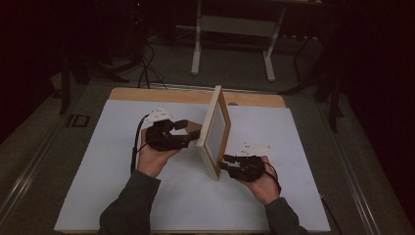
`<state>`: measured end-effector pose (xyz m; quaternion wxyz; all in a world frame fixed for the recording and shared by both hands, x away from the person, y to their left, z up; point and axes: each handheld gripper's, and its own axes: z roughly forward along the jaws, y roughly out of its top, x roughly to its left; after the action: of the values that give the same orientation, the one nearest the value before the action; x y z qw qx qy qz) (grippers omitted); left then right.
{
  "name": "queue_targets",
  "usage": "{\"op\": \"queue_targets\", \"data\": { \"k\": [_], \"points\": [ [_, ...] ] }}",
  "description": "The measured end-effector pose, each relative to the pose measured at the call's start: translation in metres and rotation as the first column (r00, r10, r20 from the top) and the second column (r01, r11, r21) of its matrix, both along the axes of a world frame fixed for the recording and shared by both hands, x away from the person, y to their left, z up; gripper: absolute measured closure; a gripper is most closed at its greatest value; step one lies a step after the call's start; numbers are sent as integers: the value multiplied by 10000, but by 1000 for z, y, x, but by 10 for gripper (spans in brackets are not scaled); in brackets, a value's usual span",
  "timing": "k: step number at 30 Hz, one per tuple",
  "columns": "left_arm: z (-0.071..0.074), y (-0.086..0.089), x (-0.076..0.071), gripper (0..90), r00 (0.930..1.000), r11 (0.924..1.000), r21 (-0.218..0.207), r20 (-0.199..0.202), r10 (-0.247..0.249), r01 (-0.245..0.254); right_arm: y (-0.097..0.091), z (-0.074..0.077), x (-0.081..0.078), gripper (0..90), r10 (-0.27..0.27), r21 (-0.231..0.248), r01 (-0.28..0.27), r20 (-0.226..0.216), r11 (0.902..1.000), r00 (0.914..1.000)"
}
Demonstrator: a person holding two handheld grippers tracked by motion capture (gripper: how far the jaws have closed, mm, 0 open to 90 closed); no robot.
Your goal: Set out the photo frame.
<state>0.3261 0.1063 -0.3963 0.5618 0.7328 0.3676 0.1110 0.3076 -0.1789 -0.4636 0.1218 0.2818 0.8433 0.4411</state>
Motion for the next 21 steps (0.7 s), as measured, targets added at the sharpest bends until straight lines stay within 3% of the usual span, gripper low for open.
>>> {"op": "queue_targets", "data": {
  "k": [7, 16, 21],
  "points": [
    [2, -8, -6, 266, 9999, 9999, -81, 63, -128, 129, -7, -2, 5, 592, -553, 100, 555, -177, 9984, 9983],
    [-2, -27, -16, 273, 9990, 9972, 726, 412, -183, 153, -16, -4, 9, 560, -891, 256, 902, -389, 9956, 9953],
    [-7, -36, -18, 270, 9996, 9955, 947, 292, -36, 9, -19, -4, 9, 558, -1027, 339, 1042, -446, 9940, 9937]
  ]
}}
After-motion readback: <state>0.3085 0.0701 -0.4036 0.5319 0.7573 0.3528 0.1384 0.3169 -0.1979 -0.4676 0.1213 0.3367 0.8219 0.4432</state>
